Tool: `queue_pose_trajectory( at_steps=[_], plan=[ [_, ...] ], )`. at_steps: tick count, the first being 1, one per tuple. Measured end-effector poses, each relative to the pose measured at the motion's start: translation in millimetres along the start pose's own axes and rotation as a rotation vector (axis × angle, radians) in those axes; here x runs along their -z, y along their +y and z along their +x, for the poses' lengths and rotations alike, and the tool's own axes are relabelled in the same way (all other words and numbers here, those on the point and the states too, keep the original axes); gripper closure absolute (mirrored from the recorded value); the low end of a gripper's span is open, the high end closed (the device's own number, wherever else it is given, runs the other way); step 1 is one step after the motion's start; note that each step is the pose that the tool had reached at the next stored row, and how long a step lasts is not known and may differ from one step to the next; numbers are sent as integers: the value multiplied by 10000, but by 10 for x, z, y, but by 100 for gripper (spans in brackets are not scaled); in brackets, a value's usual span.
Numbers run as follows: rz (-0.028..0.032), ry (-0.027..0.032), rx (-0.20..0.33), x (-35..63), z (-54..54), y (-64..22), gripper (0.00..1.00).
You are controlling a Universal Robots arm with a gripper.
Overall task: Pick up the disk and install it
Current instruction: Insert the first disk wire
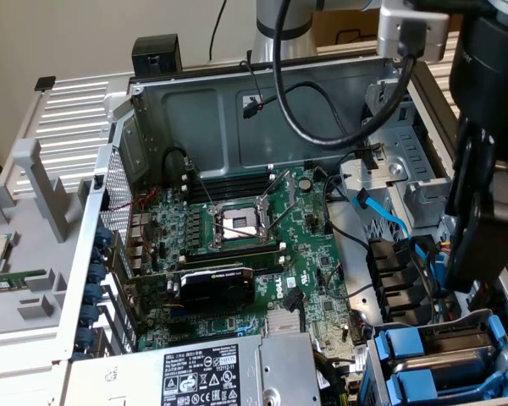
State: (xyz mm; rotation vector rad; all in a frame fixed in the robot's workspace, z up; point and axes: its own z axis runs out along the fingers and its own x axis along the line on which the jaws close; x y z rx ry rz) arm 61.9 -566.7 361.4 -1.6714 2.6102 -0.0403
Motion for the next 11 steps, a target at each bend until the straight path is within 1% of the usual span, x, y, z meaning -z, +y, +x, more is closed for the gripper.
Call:
queue_pose_trajectory(
  at_steps=[3, 6, 7, 9, 11],
  plan=[
    [10, -4, 1, -33, -1, 14, 29],
    [23, -12, 1, -45, -16, 22, 29],
    [34, -16, 1, -47, -16, 22, 29],
    [77, -32, 0, -58, -16, 23, 29],
    [101, -42, 1, -68, -17, 24, 29]
  ],
)
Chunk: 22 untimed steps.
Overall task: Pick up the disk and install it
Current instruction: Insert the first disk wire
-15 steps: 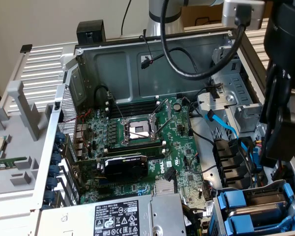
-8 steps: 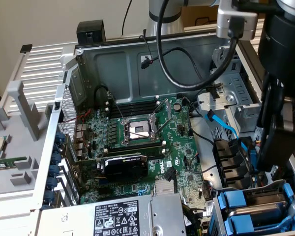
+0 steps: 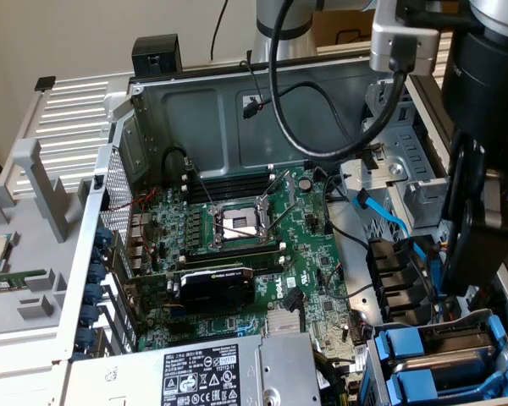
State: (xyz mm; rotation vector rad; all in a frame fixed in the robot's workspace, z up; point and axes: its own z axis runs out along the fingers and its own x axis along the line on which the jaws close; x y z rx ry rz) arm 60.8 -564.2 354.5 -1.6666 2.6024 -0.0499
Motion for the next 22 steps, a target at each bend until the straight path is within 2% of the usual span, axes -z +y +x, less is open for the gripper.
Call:
queue_pose_trajectory(
  at_steps=[13, 14, 19, 20, 21, 22],
  plan=[
    [25, 36, 0, -6, 4, 10, 31],
    [26, 39, 0, -7, 4, 10, 38],
    [31, 50, -2, -13, 3, 10, 38],
    [31, 50, -3, -14, 3, 11, 40],
    [32, 51, -3, -16, 3, 11, 47],
    [32, 52, -4, -18, 3, 11, 47]
  ],
)
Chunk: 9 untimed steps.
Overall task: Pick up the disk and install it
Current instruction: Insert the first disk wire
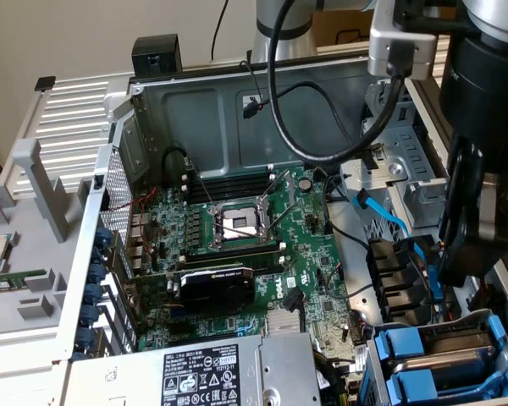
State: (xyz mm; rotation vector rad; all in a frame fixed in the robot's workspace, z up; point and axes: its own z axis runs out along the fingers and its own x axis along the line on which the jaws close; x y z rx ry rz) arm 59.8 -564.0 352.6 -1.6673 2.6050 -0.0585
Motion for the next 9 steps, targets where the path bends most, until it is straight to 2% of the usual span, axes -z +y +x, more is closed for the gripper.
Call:
queue_pose_trajectory(
  at_steps=[1, 2, 6, 7, 9],
  plan=[
    [0, 0, -1, -1, 0, 0, 47],
    [1, 2, -1, -2, 0, 0, 54],
    [2, 4, -5, -7, -2, 2, 56],
    [2, 5, -4, -7, -3, 2, 63],
    [3, 6, -5, -6, -3, 2, 63]
  ],
)
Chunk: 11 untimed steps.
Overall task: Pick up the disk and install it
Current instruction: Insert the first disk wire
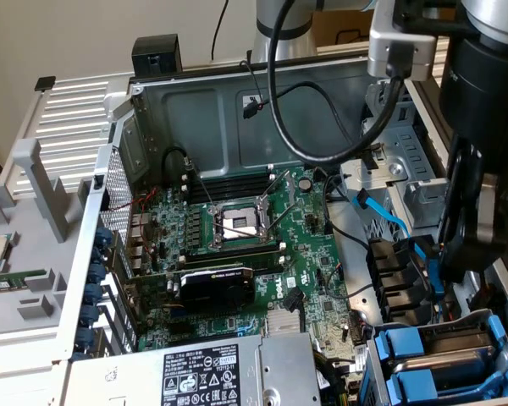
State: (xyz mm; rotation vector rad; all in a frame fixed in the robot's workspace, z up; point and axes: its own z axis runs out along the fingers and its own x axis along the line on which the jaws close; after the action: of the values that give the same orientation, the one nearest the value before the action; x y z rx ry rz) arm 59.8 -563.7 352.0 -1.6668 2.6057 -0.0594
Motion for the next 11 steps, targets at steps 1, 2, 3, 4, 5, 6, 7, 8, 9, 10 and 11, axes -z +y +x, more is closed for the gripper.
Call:
queue_pose_trajectory(
  at_steps=[1, 2, 3, 4, 5, 6, 7, 8, 9, 10, 11],
  plan=[
    [0, 0, 0, 0, 0, 0, 63],
    [0, 0, 0, 0, 0, 0, 63],
    [0, 0, 0, 0, 0, 0, 63],
    [0, 0, 0, 0, 0, 0, 63],
    [0, -1, 0, 0, 0, 0, 63],
    [0, -1, 0, 0, 0, 0, 63],
    [-1, -1, 0, 0, 0, 0, 63],
    [0, 0, 0, 0, 0, 0, 63],
    [0, 0, 0, 0, 0, 0, 65],
    [0, -1, 0, 0, 0, 0, 65],
    [0, 0, 0, 0, 0, 0, 65]
  ],
)
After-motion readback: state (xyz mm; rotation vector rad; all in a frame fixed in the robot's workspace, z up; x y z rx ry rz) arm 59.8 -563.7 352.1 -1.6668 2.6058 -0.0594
